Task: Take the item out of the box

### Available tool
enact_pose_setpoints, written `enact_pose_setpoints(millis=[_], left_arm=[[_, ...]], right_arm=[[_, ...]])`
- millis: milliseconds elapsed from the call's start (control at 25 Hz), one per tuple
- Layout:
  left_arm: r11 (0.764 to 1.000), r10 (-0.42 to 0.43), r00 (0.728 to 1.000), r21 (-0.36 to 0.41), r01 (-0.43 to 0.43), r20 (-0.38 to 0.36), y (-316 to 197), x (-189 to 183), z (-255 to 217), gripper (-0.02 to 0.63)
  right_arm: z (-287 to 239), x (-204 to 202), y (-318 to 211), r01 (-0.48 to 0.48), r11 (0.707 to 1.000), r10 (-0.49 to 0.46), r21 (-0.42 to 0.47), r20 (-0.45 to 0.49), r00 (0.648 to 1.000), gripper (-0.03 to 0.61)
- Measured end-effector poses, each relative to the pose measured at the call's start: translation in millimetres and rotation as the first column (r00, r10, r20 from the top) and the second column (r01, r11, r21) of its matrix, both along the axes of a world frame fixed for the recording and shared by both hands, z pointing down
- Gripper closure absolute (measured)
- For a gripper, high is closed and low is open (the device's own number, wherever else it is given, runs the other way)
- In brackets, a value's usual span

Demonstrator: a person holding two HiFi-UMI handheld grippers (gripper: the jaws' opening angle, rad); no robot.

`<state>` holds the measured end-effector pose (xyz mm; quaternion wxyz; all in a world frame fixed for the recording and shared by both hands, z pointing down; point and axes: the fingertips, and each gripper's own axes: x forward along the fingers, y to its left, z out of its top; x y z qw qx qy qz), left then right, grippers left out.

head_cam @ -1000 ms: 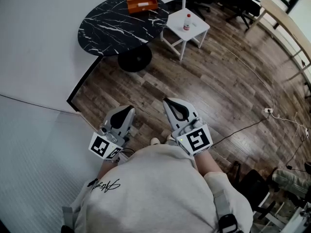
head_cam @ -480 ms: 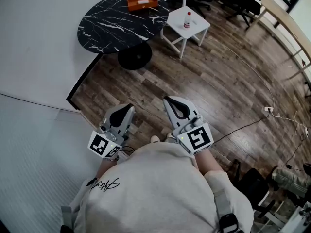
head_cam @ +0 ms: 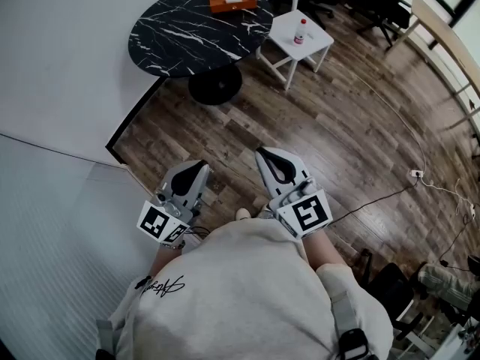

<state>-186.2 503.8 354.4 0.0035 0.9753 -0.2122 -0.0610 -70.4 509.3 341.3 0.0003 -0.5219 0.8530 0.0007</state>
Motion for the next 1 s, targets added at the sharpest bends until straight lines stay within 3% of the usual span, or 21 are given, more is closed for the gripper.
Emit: enact_pose_setpoints(millis=[520,1000], left_arm=[[0.998,-0.068,0.998,-0.007,0.068,-0.012,-25.6,-38.5,11.7,0.614],[0.999,-0.051,0.999,0.017,0.051,-0.008,-73.4,-6.5,6.2,0.614]], right_arm=[[13.2,-23.9,-26.8,-0.001,0.999,0.002,-0.048,0.018,1.0,0.569],[10.7,8.1,-69.3,-0.014,1.0,0.015,-0.028,0.028,1.0,0.569]])
